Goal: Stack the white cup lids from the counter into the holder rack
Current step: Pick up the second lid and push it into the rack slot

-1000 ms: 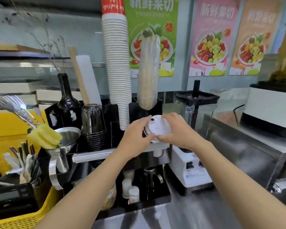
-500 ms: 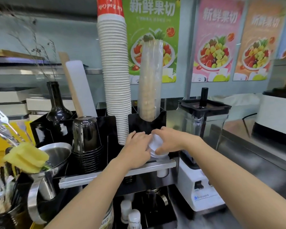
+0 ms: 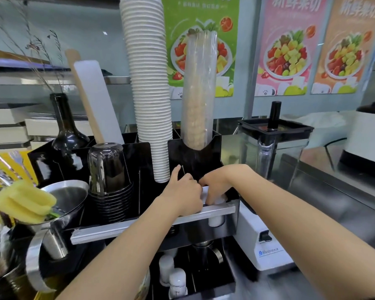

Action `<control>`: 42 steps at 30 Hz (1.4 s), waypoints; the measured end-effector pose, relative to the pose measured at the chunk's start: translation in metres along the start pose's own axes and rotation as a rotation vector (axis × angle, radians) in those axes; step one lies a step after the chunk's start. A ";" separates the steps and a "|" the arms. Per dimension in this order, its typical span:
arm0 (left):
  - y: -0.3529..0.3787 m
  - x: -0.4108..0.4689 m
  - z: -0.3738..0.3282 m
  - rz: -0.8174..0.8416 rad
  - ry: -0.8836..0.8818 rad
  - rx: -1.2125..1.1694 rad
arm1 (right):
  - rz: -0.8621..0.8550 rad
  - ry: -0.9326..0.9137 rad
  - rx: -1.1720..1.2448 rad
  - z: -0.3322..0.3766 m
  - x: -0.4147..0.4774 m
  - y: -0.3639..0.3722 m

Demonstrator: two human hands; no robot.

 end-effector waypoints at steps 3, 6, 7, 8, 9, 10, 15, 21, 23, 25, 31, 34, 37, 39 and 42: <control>0.001 0.002 0.000 0.024 -0.004 -0.024 | 0.040 -0.001 -0.027 0.002 0.003 -0.001; 0.005 0.002 0.002 0.033 0.001 -0.039 | 0.054 0.011 -0.043 0.002 0.006 0.001; 0.006 0.002 0.003 0.034 0.005 -0.043 | 0.056 0.016 -0.045 0.001 0.006 0.002; 0.006 0.003 0.004 0.039 0.006 -0.049 | 0.060 0.017 -0.044 0.001 0.006 0.002; 0.007 0.004 0.003 0.045 0.007 -0.051 | 0.068 0.016 -0.048 0.001 0.006 0.002; 0.007 0.004 0.003 0.057 0.008 -0.045 | 0.074 0.012 -0.056 0.001 0.006 0.002; 0.005 0.005 0.002 0.095 0.018 -0.004 | 0.078 0.001 -0.043 0.002 0.008 0.006; -0.002 -0.021 0.004 -0.343 0.021 -0.121 | -0.227 -0.041 0.192 -0.008 -0.024 0.004; -0.015 -0.043 0.004 -0.496 -0.036 -0.229 | -0.430 -0.072 0.279 -0.012 -0.042 0.002; -0.024 -0.074 0.001 -0.609 -0.106 -0.341 | -0.594 -0.113 0.349 -0.008 -0.063 0.010; 0.013 -0.180 -0.016 -0.579 -0.289 -0.525 | -0.693 -0.166 0.479 0.031 -0.105 0.101; 0.050 -0.221 -0.025 -0.450 -0.368 -0.560 | -0.564 -0.172 0.529 0.053 -0.111 0.159; 0.086 -0.258 -0.039 -0.340 -0.403 -0.572 | -0.464 -0.203 0.581 0.075 -0.121 0.211; 0.107 -0.281 -0.051 -0.261 -0.431 -0.601 | -0.382 -0.203 0.612 0.092 -0.129 0.241; 0.134 -0.314 -0.070 -0.171 -0.465 -0.654 | -0.267 -0.218 0.584 0.118 -0.144 0.281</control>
Point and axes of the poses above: each hand's wrist, its own x-axis towards the middle knuckle, its own y-axis out of the palm, z = x × y, the point moved 2 cm from there along x, towards the middle knuckle, and after that the axes turned 5 degrees about -z, right-handed, at the moved point
